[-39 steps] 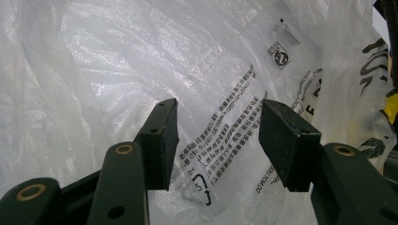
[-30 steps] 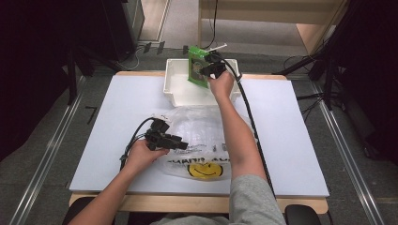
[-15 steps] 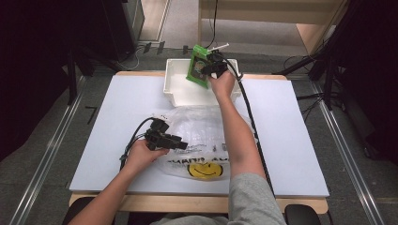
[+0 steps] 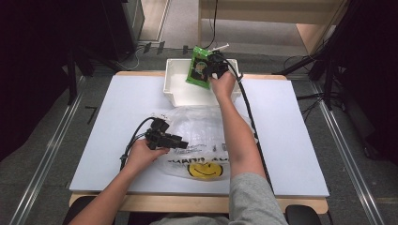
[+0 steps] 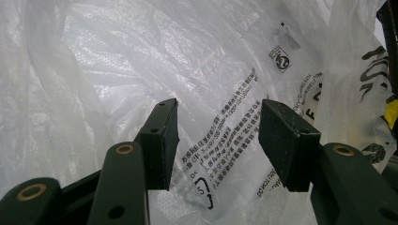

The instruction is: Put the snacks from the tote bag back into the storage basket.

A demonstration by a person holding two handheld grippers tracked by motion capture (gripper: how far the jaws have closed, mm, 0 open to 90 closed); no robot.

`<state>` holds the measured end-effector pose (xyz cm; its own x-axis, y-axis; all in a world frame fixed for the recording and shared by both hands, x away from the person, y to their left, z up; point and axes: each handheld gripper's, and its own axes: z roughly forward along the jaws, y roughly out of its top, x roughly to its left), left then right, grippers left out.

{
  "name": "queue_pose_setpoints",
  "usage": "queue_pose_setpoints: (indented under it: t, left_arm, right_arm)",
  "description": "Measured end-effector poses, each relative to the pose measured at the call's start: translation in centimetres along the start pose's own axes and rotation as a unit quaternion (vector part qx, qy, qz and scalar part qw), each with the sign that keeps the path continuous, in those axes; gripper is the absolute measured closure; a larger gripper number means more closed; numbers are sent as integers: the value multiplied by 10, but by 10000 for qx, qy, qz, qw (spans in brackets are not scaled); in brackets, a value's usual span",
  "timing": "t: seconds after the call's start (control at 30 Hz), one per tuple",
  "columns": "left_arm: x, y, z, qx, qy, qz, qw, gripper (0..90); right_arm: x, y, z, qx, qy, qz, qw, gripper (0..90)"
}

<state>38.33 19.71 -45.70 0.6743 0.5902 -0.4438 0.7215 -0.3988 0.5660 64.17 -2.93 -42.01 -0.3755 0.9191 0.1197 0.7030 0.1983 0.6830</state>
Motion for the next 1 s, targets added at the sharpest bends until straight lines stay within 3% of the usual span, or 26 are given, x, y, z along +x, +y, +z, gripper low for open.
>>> queue_pose_setpoints:
  t: [0.23,0.67,0.83,1.0]
  left_arm:
    - [-2,1,1,72,29,98,9999,491]
    - [-2,0,0,22,-11,74,10000,490]
    - [-1,-1,-1,44,16,69,10000,490]
    - [-1,-2,-1,41,24,39,10000,490]
  right_arm:
    - [2,-1,4,-39,8,14,10000,497]
    - [6,1,11,-68,87,159,9998,440]
    - [4,0,12,23,72,120,9999,397]
    - [5,-1,13,111,74,116,9998,415]
